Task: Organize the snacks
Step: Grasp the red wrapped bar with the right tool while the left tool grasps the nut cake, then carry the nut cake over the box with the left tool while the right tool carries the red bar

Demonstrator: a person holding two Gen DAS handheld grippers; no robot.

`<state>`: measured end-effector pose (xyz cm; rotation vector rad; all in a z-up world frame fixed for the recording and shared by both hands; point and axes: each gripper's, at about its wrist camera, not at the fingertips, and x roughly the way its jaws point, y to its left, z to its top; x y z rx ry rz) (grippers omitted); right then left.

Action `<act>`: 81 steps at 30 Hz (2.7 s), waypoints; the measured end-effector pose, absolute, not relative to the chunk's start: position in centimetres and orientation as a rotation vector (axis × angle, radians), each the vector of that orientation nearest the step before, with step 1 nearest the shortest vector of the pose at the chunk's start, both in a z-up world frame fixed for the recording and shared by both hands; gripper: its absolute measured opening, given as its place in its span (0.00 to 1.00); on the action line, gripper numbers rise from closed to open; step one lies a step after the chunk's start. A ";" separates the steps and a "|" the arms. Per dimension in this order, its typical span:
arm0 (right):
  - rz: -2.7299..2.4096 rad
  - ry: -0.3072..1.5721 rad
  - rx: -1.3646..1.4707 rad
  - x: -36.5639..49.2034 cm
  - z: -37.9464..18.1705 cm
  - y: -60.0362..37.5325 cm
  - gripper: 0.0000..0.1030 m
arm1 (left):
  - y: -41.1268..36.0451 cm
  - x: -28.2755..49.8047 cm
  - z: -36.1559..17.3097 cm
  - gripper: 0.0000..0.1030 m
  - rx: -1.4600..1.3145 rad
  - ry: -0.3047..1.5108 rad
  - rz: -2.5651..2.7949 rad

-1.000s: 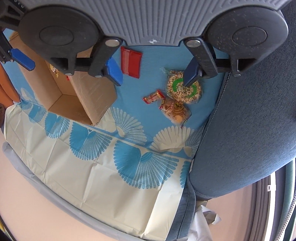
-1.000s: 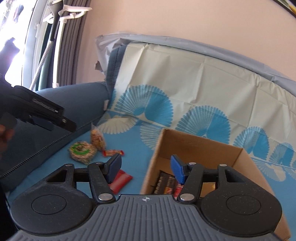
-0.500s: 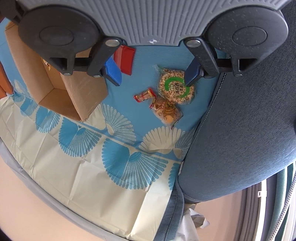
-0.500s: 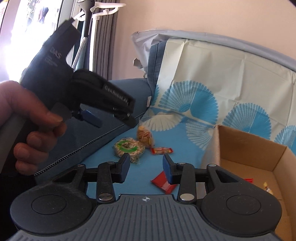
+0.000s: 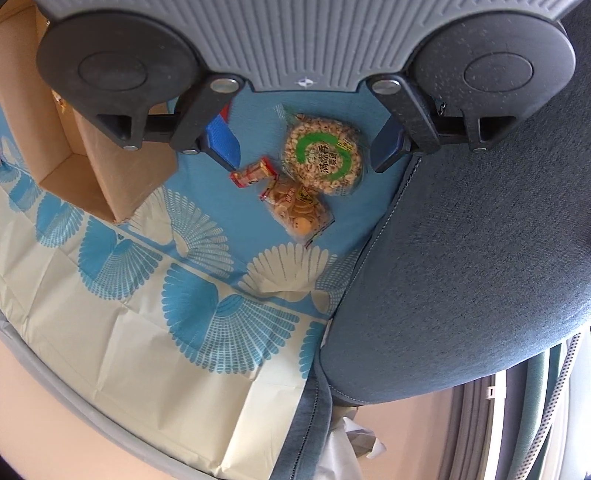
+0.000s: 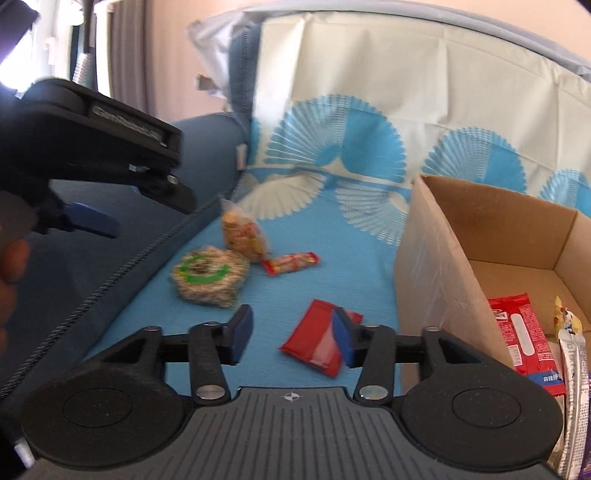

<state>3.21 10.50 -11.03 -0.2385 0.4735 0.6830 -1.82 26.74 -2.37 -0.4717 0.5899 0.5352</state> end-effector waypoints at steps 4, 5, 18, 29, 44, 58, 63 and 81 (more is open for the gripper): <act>0.632 0.517 -0.228 5.0 -12.5 11.7 0.58 | 27.3 -0.1 -3.9 0.81 -0.444 0.647 0.565; 0.621 0.528 -0.229 5.4 -12.9 12.0 0.59 | 27.3 0.3 -4.3 0.82 -0.435 0.662 0.572; 0.519 0.654 -0.169 9.3 -16.3 14.1 0.62 | 27.5 5.2 -8.9 0.97 -0.316 0.827 0.613; 0.535 0.618 -0.163 9.8 -16.8 14.3 0.46 | 29.0 7.7 -11.0 0.97 -0.323 0.858 0.652; 0.645 0.617 -0.196 6.7 -14.1 13.3 0.43 | 28.3 6.0 -9.9 0.83 -0.266 0.867 0.617; 0.706 0.508 -0.169 0.2 -7.5 7.4 0.43 | 25.3 -1.8 -2.6 0.83 -0.398 0.614 0.530; 0.700 0.415 -0.113 -1.2 -3.0 3.2 0.43 | 22.7 -4.6 -0.3 0.83 -0.386 0.525 0.456; 0.613 0.229 0.019 2.6 3.0 -10.9 0.43 | 15.2 -7.3 1.9 0.83 -0.221 0.421 0.308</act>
